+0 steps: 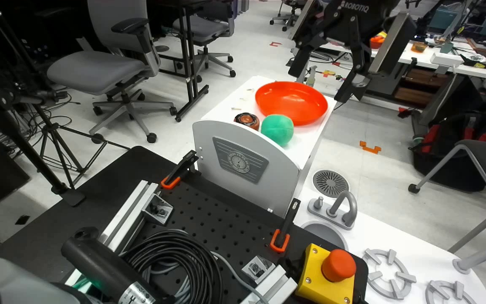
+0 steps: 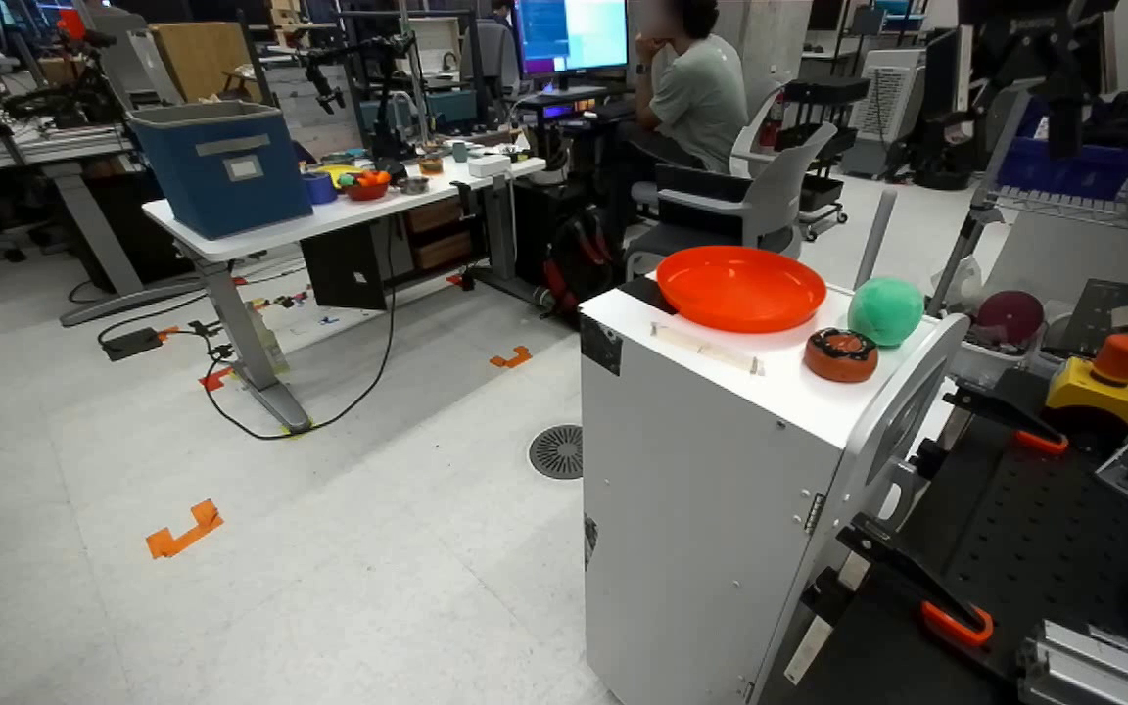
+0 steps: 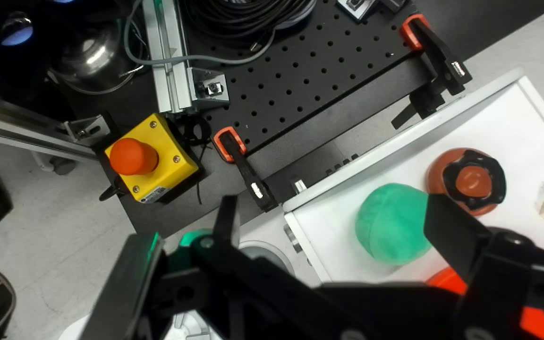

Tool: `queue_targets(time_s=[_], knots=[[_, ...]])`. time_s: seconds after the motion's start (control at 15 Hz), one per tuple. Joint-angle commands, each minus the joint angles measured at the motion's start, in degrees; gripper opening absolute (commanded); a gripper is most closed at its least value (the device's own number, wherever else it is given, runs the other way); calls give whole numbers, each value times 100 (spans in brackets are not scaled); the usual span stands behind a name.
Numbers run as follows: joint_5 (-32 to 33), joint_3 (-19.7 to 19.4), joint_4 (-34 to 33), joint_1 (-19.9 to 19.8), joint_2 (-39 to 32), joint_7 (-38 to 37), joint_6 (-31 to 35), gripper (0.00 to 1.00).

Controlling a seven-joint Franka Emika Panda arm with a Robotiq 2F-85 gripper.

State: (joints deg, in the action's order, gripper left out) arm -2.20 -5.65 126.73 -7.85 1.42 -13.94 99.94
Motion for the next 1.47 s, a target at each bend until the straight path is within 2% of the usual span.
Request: queue_targets(time_s=[0.0,1.4], knots=[[1,-39,-9,37,-43,17,-9,100],[-62,-40,-40,41,-161,98,47,100]])
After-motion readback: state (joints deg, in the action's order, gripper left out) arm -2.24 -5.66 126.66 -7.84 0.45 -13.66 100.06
